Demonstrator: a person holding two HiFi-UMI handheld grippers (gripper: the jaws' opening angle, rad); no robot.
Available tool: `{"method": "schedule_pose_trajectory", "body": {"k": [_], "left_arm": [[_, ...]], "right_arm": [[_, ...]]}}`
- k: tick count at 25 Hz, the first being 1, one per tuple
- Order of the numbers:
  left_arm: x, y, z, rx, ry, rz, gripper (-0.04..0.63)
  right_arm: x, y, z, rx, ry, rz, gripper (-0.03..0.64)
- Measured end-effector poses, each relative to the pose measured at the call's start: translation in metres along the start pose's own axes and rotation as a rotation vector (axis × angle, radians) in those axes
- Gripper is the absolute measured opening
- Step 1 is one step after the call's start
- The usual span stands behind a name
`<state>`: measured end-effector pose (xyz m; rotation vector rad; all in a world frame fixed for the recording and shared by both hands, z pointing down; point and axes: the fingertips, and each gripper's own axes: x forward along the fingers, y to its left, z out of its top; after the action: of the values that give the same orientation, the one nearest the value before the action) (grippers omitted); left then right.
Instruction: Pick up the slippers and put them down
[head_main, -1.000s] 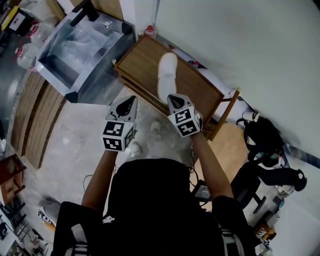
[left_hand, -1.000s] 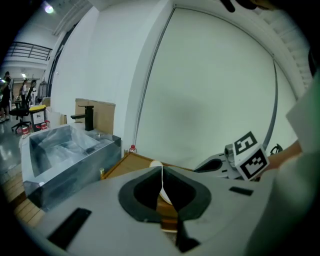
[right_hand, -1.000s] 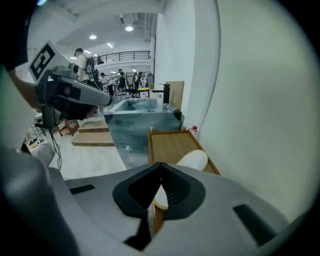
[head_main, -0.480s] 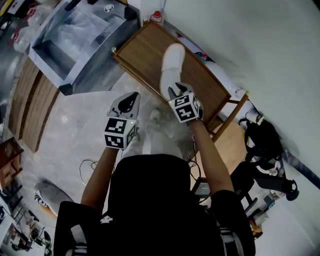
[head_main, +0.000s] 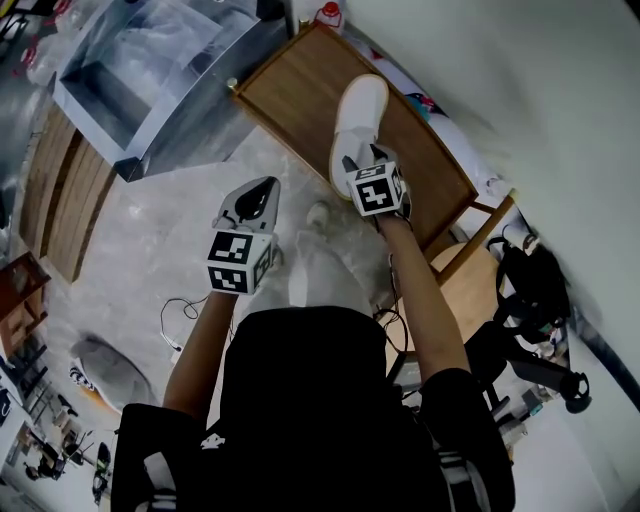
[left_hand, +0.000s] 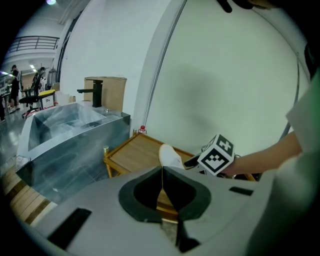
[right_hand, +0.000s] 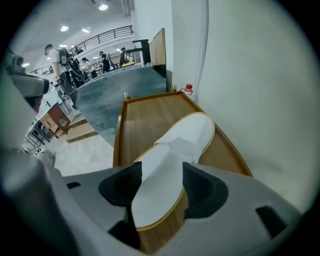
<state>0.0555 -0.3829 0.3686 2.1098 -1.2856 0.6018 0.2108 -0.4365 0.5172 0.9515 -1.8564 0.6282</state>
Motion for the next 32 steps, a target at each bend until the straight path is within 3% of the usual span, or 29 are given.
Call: {"method": "schedule_pose_trajectory", "body": {"k": [6, 15, 23, 32], "left_arm": [[0.003, 0.004, 0.001, -0.008, 0.016, 0.012, 0.008], [0.005, 0.010, 0.001, 0.000, 0.000, 0.023, 0.008], [-0.002, 0.005, -0.004, -0.008, 0.020, 0.015, 0.008], [-0.014, -0.002, -0.001, 0.004, -0.019, 0.003, 0.008]], "right_arm": [[0.015, -0.001, -0.005, 0.004, 0.055, -0.006, 0.211], [0.014, -0.014, -0.013, 0.042, 0.078, -0.077, 0.041], [0.005, -0.025, -0.015, 0.076, 0.074, -0.102, 0.012], [-0.026, -0.027, -0.013, 0.127, 0.018, -0.126, 0.006]]}}
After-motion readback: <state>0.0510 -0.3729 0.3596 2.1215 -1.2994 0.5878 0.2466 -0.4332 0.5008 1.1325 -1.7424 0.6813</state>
